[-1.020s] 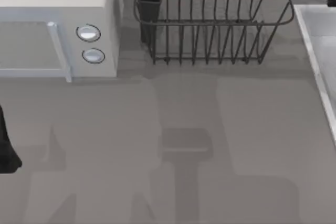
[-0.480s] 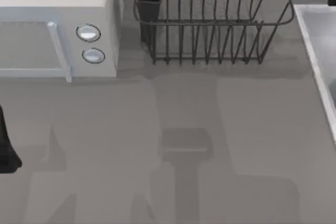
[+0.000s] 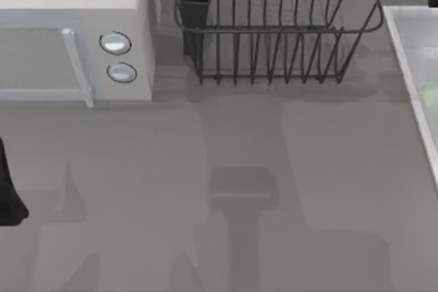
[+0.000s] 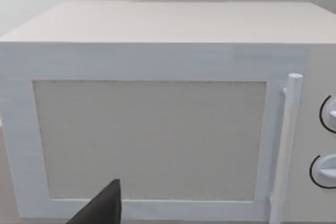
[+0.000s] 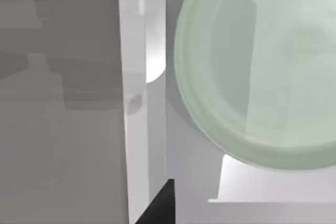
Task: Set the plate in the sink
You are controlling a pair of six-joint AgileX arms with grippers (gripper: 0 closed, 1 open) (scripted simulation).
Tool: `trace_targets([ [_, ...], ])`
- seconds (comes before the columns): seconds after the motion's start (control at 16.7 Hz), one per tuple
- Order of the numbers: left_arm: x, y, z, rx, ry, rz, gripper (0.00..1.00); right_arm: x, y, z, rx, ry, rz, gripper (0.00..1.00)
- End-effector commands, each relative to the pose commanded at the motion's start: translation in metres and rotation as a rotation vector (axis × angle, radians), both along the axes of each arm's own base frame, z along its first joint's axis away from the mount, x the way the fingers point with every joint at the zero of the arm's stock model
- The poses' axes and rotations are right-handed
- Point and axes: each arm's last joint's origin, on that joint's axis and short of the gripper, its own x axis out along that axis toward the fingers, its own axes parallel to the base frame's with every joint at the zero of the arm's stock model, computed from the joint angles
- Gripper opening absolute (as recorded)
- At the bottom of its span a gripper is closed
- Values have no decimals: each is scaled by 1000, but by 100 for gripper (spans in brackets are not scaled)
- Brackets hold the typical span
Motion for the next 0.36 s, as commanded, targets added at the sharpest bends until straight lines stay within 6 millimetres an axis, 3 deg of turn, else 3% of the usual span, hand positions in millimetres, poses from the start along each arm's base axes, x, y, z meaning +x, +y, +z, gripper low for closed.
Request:
trace_targets([
  [0.36, 0, 0, 0, 0, 0, 0, 100, 0, 0, 0, 0, 0, 0, 100],
])
